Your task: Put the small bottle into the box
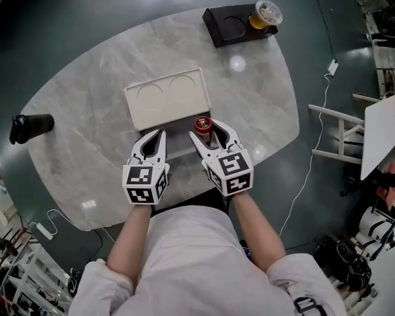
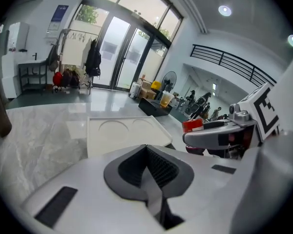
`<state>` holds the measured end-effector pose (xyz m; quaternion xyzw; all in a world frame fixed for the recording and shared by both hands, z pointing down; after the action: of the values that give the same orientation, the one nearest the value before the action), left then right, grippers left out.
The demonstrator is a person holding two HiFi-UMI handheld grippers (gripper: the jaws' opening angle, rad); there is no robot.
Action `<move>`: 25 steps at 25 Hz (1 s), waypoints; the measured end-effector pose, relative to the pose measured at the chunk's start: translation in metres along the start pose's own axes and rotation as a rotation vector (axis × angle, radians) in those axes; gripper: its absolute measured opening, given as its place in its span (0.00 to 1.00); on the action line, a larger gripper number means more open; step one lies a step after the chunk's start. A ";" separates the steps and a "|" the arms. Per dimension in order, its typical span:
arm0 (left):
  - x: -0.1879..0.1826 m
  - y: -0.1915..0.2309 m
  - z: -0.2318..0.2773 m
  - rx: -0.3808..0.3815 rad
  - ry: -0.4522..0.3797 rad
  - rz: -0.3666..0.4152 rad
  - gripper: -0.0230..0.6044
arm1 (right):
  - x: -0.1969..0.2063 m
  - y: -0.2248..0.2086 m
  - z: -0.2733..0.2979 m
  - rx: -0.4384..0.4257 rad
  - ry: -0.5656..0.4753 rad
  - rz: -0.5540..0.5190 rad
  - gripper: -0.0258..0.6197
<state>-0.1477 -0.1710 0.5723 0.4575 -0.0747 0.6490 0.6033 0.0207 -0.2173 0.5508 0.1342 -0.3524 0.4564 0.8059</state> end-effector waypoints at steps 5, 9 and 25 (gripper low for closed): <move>0.017 0.009 -0.002 -0.031 0.037 -0.033 0.07 | 0.016 0.002 0.018 -0.002 0.105 0.025 0.40; 0.021 0.013 -0.001 -0.036 0.045 -0.045 0.07 | 0.024 0.000 0.032 -0.005 0.170 0.077 0.40; 0.036 0.016 0.013 -0.040 0.103 -0.063 0.07 | 0.049 0.003 0.066 0.018 0.347 0.061 0.41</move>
<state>-0.1497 -0.1583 0.6116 0.4133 -0.0420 0.6510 0.6353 0.0050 -0.2197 0.6319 0.0500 -0.2079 0.5003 0.8390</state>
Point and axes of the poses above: the fingertips, and each gripper's own axes: z forward along the fingers, y to its left, x out of its underside, the point moved 8 cm from there along -z, backward along the fingers, and after that the axes turned 9 degrees about x, right-handed, at the moved point
